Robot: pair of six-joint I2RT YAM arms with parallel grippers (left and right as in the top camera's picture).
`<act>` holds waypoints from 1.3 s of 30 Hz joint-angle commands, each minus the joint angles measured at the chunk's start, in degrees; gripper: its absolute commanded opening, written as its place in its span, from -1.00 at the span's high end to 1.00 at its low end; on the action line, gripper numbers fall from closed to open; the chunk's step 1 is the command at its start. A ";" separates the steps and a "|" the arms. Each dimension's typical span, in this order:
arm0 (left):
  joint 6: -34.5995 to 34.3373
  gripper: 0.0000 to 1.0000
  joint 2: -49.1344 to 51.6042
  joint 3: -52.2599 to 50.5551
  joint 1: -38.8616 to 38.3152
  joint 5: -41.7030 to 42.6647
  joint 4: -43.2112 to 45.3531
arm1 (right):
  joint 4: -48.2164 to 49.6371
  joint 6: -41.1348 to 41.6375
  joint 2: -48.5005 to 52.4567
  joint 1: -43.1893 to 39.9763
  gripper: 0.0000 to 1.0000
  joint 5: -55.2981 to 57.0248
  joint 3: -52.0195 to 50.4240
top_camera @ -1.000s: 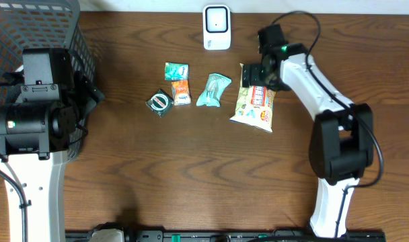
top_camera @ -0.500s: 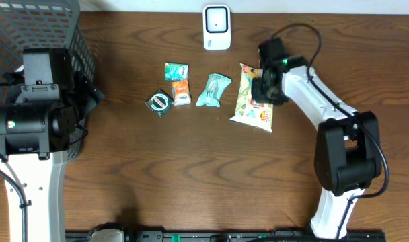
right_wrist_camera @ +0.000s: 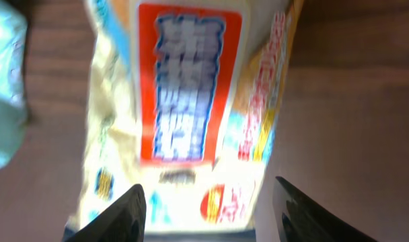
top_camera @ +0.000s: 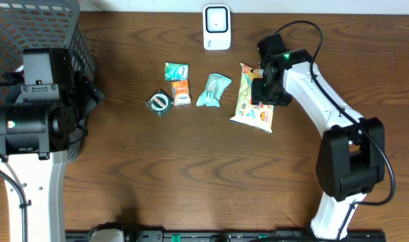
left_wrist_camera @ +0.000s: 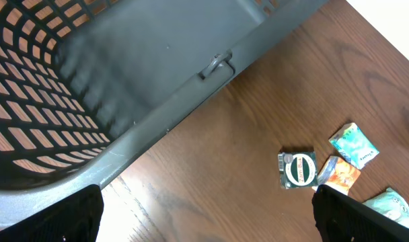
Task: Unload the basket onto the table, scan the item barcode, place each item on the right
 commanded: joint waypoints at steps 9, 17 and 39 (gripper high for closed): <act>-0.26 -0.95 0.00 0.31 0.42 -0.57 -0.15 | 8.26 -0.39 -1.11 7.65 -0.07 2.60 -13.16; -0.26 -0.95 0.00 0.31 0.42 -0.57 -0.15 | 1.86 -1.31 -3.37 8.72 -0.07 6.82 -3.04; -0.26 -0.96 0.00 0.31 0.42 -0.57 -0.15 | 21.62 -2.86 8.50 6.62 -0.44 19.37 2.78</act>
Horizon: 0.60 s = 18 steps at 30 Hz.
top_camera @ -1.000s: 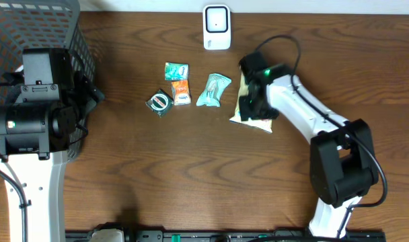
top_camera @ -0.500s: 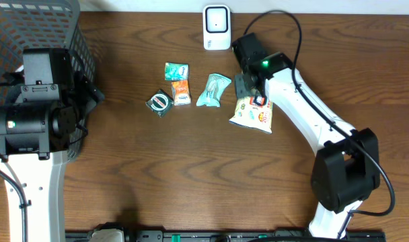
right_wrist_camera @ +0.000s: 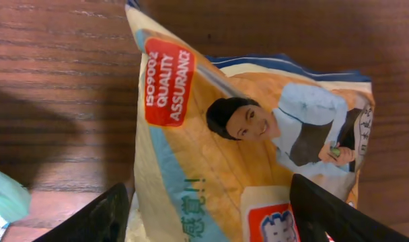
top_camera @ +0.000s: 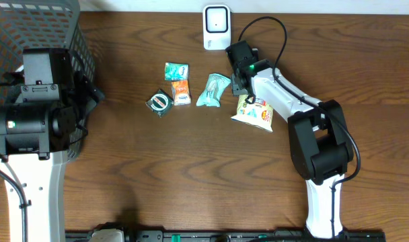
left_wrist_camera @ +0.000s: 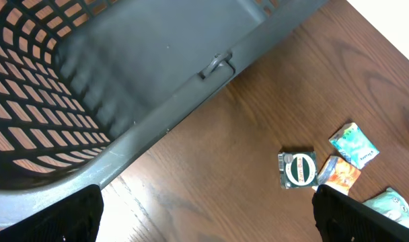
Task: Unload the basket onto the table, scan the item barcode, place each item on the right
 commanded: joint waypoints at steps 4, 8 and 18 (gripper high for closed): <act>-0.26 -0.96 0.00 0.31 0.42 -0.57 -0.15 | -5.70 -0.87 -10.62 -0.22 -0.47 0.17 3.06; -0.26 -0.95 0.00 0.31 0.42 -0.57 -0.15 | -9.97 -0.83 -15.74 -0.09 -0.36 -2.14 3.06; -0.26 -0.95 0.00 0.31 0.42 -0.57 -0.15 | -11.80 -0.81 -7.91 4.79 -0.54 4.17 1.36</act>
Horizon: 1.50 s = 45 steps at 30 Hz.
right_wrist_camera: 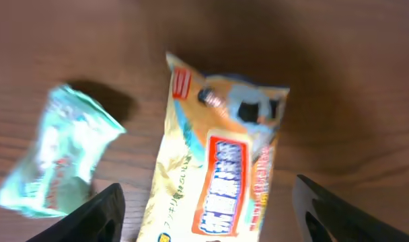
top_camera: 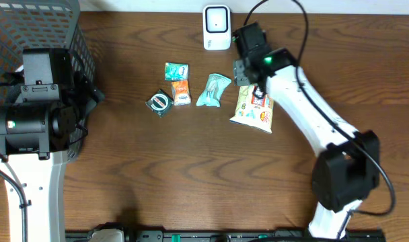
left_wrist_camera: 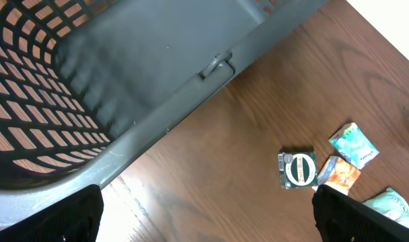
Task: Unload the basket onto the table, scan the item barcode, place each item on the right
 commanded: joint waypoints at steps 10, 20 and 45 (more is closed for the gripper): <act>-0.26 -0.96 0.00 0.31 0.42 -0.57 -0.17 | -5.84 0.07 17.88 7.82 -0.92 23.26 -1.16; -0.26 -0.96 0.00 0.31 0.42 -0.57 -0.17 | -7.52 -0.70 23.28 3.78 0.64 6.80 -1.05; -0.26 -0.96 0.00 0.31 0.42 -0.57 -0.17 | -1.14 -17.40 0.24 -20.72 0.97 -74.60 -10.82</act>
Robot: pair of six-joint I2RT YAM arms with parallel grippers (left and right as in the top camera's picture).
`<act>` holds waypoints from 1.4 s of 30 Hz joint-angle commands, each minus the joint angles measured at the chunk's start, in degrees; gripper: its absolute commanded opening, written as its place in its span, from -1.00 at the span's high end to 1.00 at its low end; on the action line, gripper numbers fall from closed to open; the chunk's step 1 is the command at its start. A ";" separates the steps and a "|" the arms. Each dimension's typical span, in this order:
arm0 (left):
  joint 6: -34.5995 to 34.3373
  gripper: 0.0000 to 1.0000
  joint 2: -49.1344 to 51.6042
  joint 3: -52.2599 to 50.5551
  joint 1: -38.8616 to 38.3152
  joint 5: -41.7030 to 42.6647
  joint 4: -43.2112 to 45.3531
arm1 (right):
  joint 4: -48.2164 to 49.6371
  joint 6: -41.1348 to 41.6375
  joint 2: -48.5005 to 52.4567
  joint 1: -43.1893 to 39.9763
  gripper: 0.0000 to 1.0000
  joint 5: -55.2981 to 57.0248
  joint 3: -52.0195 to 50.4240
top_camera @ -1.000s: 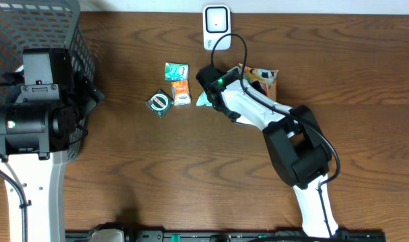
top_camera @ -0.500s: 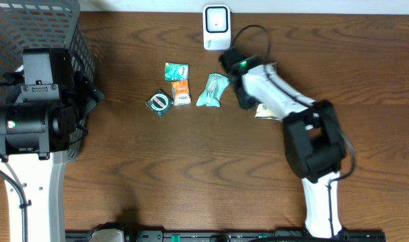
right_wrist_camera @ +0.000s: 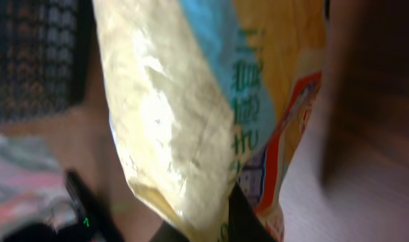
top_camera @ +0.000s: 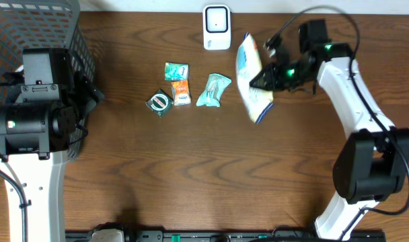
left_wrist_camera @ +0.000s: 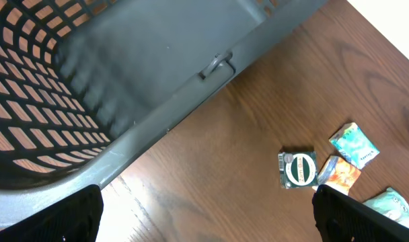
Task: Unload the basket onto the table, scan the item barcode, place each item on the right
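Note:
The yellow, blue and orange snack bag point(top_camera: 250, 81) hangs off the table, tilted on edge, just right of the white scanner point(top_camera: 216, 27) at the back edge. My right gripper point(top_camera: 268, 75) is shut on the bag's right side. In the right wrist view the bag point(right_wrist_camera: 177, 101) fills the frame, blurred, with the right gripper point(right_wrist_camera: 206, 225) pinching its lower end. No barcode can be made out. My left gripper point(left_wrist_camera: 204, 225) stands open at the left, beside the basket, with nothing between its fingers.
A dark grey mesh basket point(top_camera: 29, 27) fills the back left corner. Several small packets lie left of the bag: a green one point(top_camera: 176, 70), an orange one point(top_camera: 181, 92), a dark round-labelled one point(top_camera: 159, 102) and a pale teal pouch point(top_camera: 214, 90).
The snack bag lay flat on the table with my right gripper open above it. Now that gripper is shut on the bag, which is lifted and turned on edge. The left arm has not moved.
My right gripper was first open low over the flat bag's middle, then at the bag's far end near the scanner, then higher above it. Now it holds the bag raised beside the scanner. The left arm has stayed by the basket throughout.

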 commanded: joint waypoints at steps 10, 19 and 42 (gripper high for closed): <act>-0.26 -0.96 0.00 0.31 0.42 -0.59 -0.15 | 12.50 11.96 2.29 -7.23 -0.10 7.08 -15.80; -0.26 -0.95 0.00 0.31 0.42 -0.59 -0.15 | -3.41 9.81 2.27 -11.72 -0.23 7.08 -6.73; -0.26 -0.95 0.00 0.31 0.42 -0.57 -0.15 | 1.81 11.72 0.52 13.40 0.98 48.11 -10.14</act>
